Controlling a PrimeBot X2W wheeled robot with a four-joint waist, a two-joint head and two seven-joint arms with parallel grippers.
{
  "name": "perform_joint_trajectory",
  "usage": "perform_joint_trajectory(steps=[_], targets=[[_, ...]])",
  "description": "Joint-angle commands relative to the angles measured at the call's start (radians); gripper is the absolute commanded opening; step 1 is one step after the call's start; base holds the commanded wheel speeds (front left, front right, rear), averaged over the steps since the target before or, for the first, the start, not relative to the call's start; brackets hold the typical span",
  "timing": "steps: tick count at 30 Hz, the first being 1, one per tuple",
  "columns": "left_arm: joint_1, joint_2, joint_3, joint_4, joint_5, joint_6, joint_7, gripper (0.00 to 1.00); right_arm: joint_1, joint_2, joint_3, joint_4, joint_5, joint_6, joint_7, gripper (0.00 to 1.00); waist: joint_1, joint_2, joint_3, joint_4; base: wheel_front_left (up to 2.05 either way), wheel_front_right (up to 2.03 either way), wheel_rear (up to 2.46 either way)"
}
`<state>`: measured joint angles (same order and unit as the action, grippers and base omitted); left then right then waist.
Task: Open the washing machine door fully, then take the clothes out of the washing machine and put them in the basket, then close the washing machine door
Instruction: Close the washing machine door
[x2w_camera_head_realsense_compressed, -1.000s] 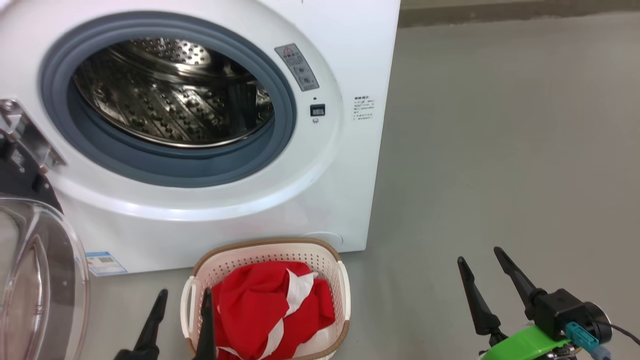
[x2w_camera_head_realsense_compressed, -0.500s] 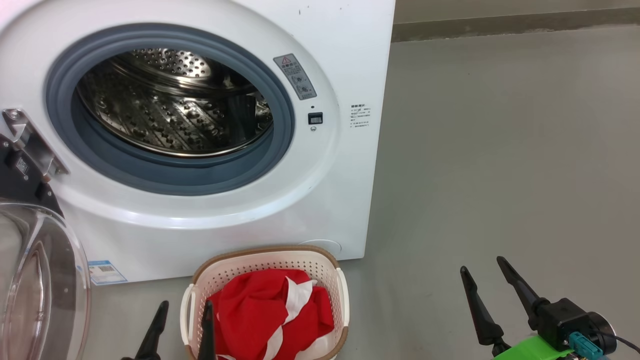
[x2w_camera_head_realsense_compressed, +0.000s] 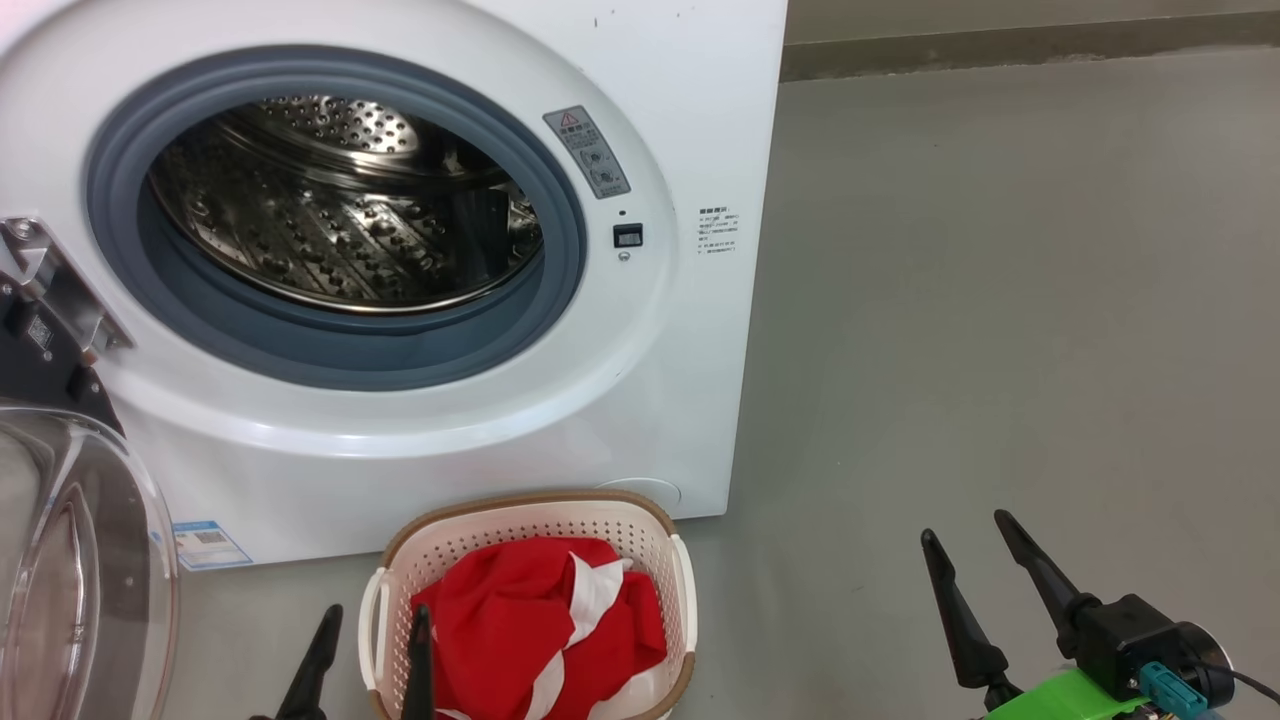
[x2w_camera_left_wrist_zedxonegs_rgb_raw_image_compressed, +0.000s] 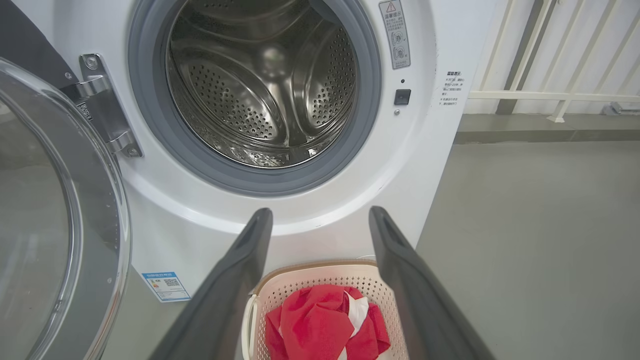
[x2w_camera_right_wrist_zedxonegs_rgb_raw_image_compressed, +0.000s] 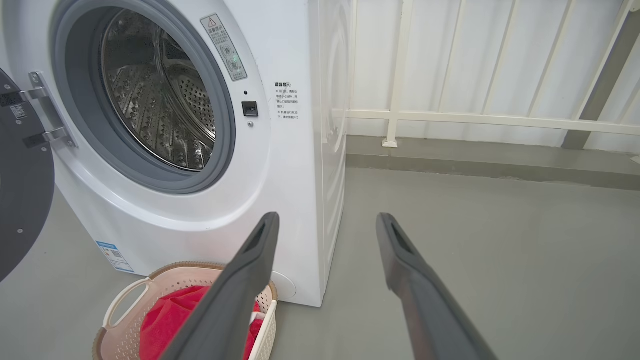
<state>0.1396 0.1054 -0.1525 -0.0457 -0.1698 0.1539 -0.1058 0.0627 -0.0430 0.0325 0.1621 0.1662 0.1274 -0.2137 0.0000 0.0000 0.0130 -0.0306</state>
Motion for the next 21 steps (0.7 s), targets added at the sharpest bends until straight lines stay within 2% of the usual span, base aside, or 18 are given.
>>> perform_joint_trajectory(steps=[1,12,21], targets=[[-0.023,0.011,0.029,-0.021,-0.004,0.009,-0.002,1.0,-0.01,-0.007,0.017,-0.028,0.003,0.003,-0.001,1.0,0.0,0.0,0.0,0.001,0.0,0.0,0.0],[-0.023,0.015,0.022,-0.014,-0.004,0.018,-0.005,1.0,-0.011,-0.007,0.018,-0.027,0.005,0.003,0.001,1.0,0.0,0.0,-0.006,0.0,-0.07,0.07,0.0],[-0.026,0.018,0.015,-0.014,-0.005,0.024,-0.002,1.0,-0.011,-0.007,0.017,-0.025,0.007,0.003,0.001,1.0,0.0,0.0,-0.011,0.001,-1.07,1.07,0.0]])
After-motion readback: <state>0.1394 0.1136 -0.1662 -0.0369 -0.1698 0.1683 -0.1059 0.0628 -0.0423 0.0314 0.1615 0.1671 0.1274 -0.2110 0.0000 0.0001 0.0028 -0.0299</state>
